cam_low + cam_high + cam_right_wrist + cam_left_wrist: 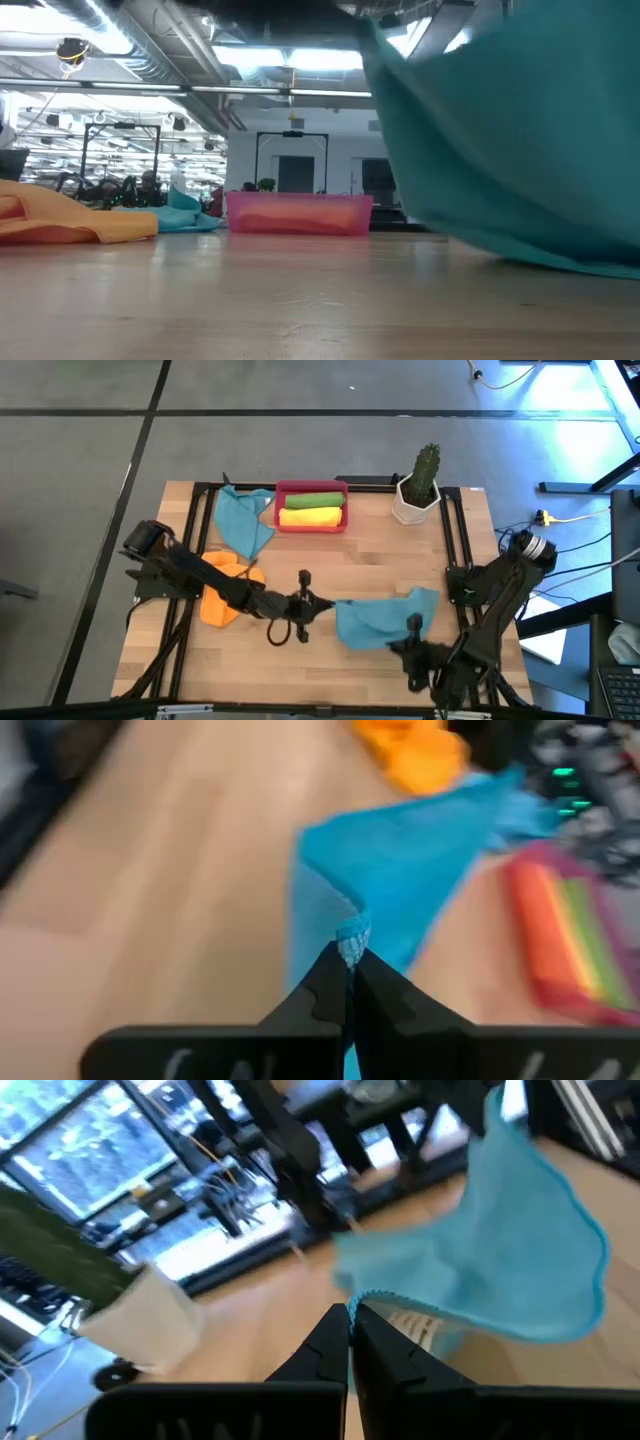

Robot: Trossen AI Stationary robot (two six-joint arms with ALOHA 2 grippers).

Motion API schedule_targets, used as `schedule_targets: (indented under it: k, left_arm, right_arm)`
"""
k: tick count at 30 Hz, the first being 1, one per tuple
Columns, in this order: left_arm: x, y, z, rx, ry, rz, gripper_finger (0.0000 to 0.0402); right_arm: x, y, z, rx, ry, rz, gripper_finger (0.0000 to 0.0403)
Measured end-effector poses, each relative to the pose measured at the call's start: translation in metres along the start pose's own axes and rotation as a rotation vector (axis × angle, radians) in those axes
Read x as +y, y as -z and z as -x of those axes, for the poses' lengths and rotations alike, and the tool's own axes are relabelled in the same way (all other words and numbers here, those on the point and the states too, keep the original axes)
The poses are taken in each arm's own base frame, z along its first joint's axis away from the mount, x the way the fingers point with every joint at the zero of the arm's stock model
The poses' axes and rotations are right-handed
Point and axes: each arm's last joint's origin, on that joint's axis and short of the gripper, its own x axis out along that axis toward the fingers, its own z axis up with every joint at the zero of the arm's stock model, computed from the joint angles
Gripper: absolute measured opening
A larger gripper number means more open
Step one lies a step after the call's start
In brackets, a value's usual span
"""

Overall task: Roll microfiber towels into tight, uniform cylinder then place into a basket
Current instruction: Roll the bottom blue towel

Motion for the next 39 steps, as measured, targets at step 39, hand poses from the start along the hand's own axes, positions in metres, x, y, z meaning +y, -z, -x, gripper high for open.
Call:
schedule_targets:
  k: [39]
  left_arm:
    - [0.029, -0.155, 0.156, -0.25, -0.138, 0.27, 0.0]
  right_arm:
    - [-0.14, -0.077, 0.042, -0.529, -0.428, -0.479, 0.0007]
